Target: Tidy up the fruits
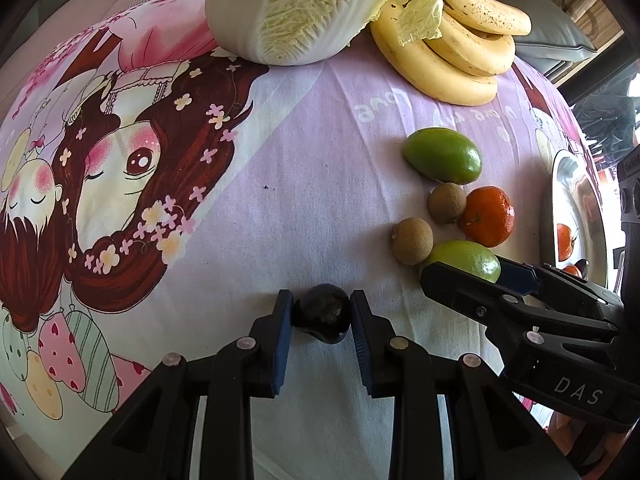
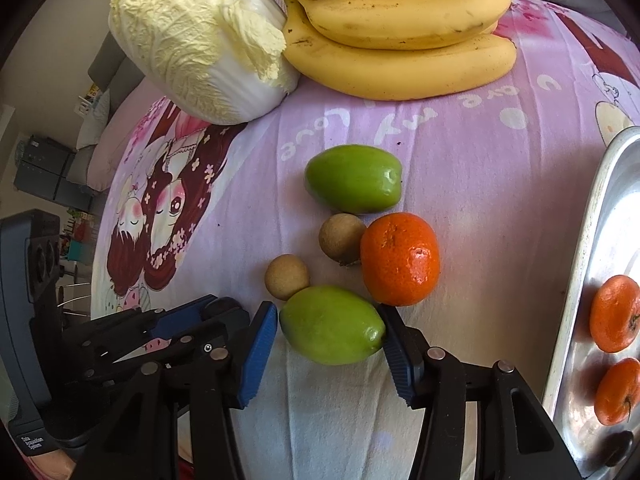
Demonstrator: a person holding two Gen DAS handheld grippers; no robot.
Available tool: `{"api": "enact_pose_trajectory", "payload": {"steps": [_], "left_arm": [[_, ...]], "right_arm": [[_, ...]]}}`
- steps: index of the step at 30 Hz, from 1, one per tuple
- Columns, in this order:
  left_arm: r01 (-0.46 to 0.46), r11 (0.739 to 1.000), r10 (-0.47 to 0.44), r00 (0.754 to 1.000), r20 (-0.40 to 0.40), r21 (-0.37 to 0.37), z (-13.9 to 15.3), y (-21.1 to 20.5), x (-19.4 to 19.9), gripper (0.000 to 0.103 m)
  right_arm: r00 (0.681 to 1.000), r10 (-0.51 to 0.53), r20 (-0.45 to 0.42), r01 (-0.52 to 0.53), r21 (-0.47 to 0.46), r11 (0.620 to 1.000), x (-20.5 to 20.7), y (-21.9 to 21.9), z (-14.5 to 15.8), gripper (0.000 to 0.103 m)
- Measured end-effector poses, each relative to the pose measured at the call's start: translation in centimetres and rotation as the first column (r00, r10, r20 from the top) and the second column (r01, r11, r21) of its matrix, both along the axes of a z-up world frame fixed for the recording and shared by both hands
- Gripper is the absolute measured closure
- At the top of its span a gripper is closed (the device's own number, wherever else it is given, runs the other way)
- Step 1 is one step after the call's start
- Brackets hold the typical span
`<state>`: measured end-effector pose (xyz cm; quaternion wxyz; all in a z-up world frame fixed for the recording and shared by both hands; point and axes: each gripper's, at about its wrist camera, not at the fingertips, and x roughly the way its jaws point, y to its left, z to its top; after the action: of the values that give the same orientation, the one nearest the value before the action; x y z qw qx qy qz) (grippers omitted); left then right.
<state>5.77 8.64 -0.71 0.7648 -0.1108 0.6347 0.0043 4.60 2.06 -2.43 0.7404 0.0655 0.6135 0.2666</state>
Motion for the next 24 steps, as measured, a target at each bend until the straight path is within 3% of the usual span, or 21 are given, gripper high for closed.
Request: {"api": "enact_pose_trajectory", "payload": {"steps": [9,24], "left_arm": [[-0.029,0.999,0.029,1.0,-0.011,-0.04,0.1,1.1,0.1,0.073],[-0.068,0.995,0.068,0.998,-0.008,-0.066,1.7,2.9,0.8,0.073]], "right_arm": [[1.0,-0.004,0.0,0.004,0.069,0.998,-0.3,-0.7,0.8,0.059],[1.0,-0.005,-0.009,0.006,0.1,0.995,-0.3,-1.5,1.1,0.065]]}}
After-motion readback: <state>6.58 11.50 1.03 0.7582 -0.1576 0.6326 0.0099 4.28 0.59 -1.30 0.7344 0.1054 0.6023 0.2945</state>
